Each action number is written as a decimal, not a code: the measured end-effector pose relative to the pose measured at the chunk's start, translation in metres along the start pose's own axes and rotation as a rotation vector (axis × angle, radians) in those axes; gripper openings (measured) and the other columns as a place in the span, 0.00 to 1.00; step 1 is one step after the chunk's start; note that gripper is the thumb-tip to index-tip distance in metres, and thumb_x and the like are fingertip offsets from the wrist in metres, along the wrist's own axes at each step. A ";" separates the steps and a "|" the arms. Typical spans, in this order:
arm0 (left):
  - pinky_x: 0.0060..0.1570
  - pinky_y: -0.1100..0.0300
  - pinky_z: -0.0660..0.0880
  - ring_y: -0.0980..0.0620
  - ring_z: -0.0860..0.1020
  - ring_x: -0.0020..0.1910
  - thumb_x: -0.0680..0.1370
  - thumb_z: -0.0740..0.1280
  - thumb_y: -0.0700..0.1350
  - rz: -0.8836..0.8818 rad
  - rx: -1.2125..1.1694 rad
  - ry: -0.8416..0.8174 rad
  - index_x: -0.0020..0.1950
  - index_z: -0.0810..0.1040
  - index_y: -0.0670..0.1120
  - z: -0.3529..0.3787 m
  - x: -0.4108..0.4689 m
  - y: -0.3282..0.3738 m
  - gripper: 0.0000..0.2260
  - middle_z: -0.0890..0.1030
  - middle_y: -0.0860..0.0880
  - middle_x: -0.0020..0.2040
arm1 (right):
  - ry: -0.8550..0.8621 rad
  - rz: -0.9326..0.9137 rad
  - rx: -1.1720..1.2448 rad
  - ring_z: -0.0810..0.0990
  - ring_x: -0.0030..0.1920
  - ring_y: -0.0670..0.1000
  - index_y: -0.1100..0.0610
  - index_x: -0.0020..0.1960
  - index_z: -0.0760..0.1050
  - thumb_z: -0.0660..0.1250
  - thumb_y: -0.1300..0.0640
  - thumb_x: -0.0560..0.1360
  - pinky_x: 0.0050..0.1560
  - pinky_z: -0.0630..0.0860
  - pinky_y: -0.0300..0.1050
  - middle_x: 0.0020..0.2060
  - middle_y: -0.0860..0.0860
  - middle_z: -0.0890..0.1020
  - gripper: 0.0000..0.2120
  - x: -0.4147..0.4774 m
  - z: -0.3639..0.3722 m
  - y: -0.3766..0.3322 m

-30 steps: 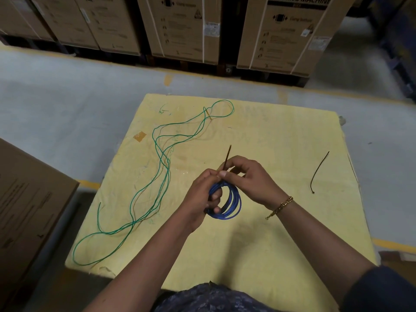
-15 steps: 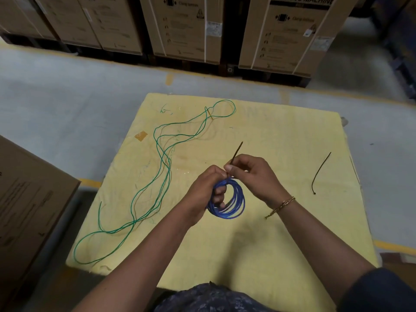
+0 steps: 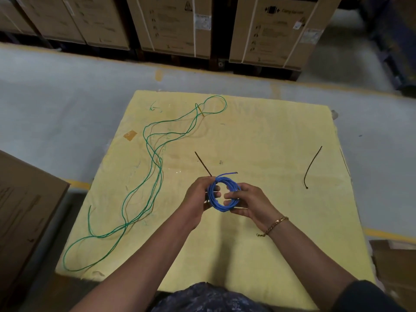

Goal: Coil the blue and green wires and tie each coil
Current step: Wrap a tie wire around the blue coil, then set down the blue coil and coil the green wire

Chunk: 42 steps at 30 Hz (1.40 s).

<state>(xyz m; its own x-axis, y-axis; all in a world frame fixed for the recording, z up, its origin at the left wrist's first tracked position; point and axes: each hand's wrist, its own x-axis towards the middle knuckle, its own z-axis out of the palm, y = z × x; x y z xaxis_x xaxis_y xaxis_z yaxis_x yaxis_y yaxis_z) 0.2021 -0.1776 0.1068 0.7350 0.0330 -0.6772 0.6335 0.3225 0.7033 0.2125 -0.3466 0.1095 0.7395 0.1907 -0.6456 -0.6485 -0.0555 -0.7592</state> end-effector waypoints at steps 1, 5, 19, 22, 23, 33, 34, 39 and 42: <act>0.44 0.55 0.77 0.50 0.82 0.43 0.80 0.65 0.48 -0.011 0.037 -0.014 0.58 0.81 0.43 0.003 0.004 -0.001 0.12 0.84 0.47 0.45 | 0.033 0.007 -0.006 0.86 0.45 0.54 0.62 0.58 0.79 0.73 0.63 0.73 0.49 0.83 0.50 0.41 0.57 0.84 0.14 0.002 -0.005 -0.002; 0.50 0.50 0.77 0.46 0.81 0.48 0.80 0.66 0.48 -0.072 0.102 -0.077 0.57 0.81 0.43 0.022 0.022 0.003 0.11 0.84 0.44 0.51 | 0.122 0.016 -0.023 0.87 0.45 0.54 0.61 0.57 0.80 0.73 0.62 0.73 0.46 0.83 0.47 0.42 0.57 0.85 0.13 0.021 -0.033 -0.008; 0.62 0.48 0.72 0.48 0.76 0.63 0.80 0.66 0.54 -0.029 0.446 -0.118 0.66 0.75 0.49 0.088 0.086 0.012 0.17 0.77 0.50 0.63 | 0.460 0.019 0.135 0.81 0.39 0.52 0.59 0.46 0.77 0.68 0.69 0.76 0.40 0.84 0.48 0.38 0.57 0.80 0.06 0.124 -0.135 -0.029; 0.50 0.54 0.74 0.49 0.81 0.53 0.81 0.66 0.50 -0.031 0.460 -0.081 0.61 0.77 0.49 0.058 0.077 -0.012 0.11 0.80 0.50 0.57 | 0.512 0.054 0.113 0.82 0.42 0.56 0.60 0.46 0.77 0.69 0.66 0.76 0.40 0.85 0.52 0.41 0.59 0.79 0.03 0.147 -0.144 -0.029; 0.47 0.55 0.74 0.49 0.82 0.49 0.81 0.65 0.49 -0.025 0.456 -0.062 0.58 0.78 0.49 0.048 0.074 -0.019 0.09 0.81 0.49 0.55 | 0.529 0.065 0.029 0.83 0.44 0.59 0.59 0.44 0.77 0.71 0.64 0.75 0.43 0.84 0.57 0.41 0.59 0.78 0.04 0.152 -0.146 -0.027; 0.43 0.56 0.72 0.50 0.81 0.41 0.81 0.65 0.45 0.087 0.527 0.173 0.55 0.79 0.43 -0.029 0.046 -0.043 0.08 0.84 0.46 0.49 | 0.567 0.092 -0.260 0.78 0.47 0.54 0.57 0.57 0.76 0.71 0.53 0.74 0.48 0.84 0.55 0.53 0.56 0.77 0.14 0.148 -0.160 -0.026; 0.43 0.56 0.72 0.51 0.81 0.41 0.81 0.65 0.45 0.093 0.533 0.190 0.55 0.79 0.44 -0.035 0.044 -0.045 0.07 0.84 0.47 0.48 | 0.575 0.077 -0.298 0.78 0.50 0.54 0.56 0.63 0.75 0.71 0.52 0.74 0.50 0.83 0.55 0.56 0.54 0.76 0.19 0.147 -0.160 -0.026; 0.43 0.57 0.72 0.51 0.81 0.41 0.80 0.67 0.45 0.117 0.567 0.245 0.52 0.80 0.47 -0.068 0.032 -0.054 0.04 0.84 0.49 0.47 | 0.659 -0.188 -0.602 0.71 0.67 0.59 0.56 0.70 0.71 0.68 0.53 0.76 0.58 0.69 0.48 0.67 0.57 0.72 0.23 0.136 -0.142 -0.019; 0.42 0.58 0.71 0.51 0.81 0.41 0.79 0.68 0.45 0.130 0.560 0.285 0.50 0.81 0.49 -0.093 0.025 -0.059 0.03 0.83 0.51 0.47 | 0.633 -0.343 -0.669 0.70 0.66 0.59 0.54 0.67 0.73 0.67 0.54 0.75 0.62 0.71 0.53 0.65 0.56 0.73 0.20 0.122 -0.109 -0.015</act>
<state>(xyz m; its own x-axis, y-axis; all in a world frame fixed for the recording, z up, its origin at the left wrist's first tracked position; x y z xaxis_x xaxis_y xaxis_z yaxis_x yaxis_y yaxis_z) 0.1607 -0.1077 0.0288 0.7704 0.3136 -0.5551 0.6302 -0.2420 0.7378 0.3320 -0.4295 0.0336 0.9554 -0.2495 -0.1580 -0.2886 -0.6758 -0.6782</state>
